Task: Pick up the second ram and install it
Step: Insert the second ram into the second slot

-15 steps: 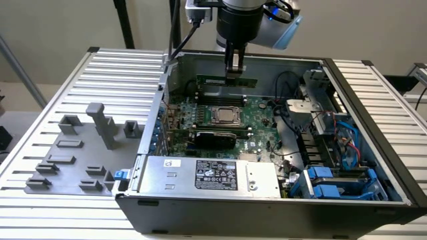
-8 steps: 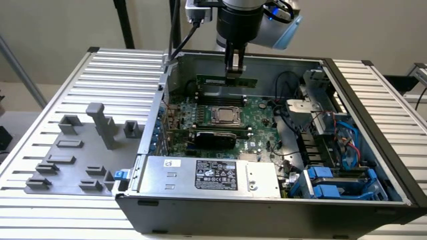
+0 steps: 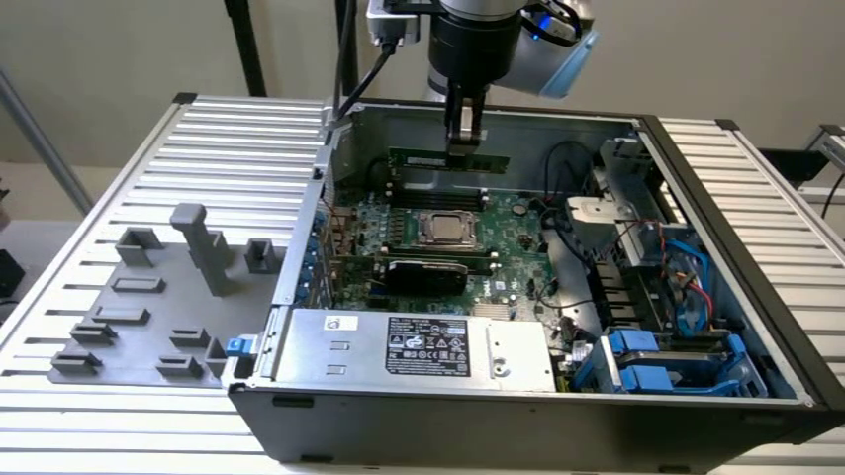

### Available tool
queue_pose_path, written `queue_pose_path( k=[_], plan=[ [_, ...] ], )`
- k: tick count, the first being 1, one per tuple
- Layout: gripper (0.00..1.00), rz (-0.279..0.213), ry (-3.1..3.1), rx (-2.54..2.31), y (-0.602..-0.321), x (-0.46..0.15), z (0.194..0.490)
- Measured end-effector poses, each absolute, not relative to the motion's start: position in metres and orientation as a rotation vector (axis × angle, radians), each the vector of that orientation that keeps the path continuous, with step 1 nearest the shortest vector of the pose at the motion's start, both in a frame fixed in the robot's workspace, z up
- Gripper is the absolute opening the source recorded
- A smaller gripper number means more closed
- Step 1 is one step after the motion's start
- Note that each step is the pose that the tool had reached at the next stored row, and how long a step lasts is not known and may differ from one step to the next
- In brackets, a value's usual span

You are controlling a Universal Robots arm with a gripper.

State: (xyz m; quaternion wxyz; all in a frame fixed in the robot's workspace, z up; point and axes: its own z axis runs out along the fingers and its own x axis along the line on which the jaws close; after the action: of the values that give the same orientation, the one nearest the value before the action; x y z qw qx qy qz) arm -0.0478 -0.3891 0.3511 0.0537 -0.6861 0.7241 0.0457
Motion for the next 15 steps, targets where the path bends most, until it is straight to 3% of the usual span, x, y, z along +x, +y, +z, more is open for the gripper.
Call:
queue_pose_path(
  k=[15],
  plan=[
    [0.13,0.121,2.208,-2.092,-0.3891,-0.0478,0.3429]
  ],
)
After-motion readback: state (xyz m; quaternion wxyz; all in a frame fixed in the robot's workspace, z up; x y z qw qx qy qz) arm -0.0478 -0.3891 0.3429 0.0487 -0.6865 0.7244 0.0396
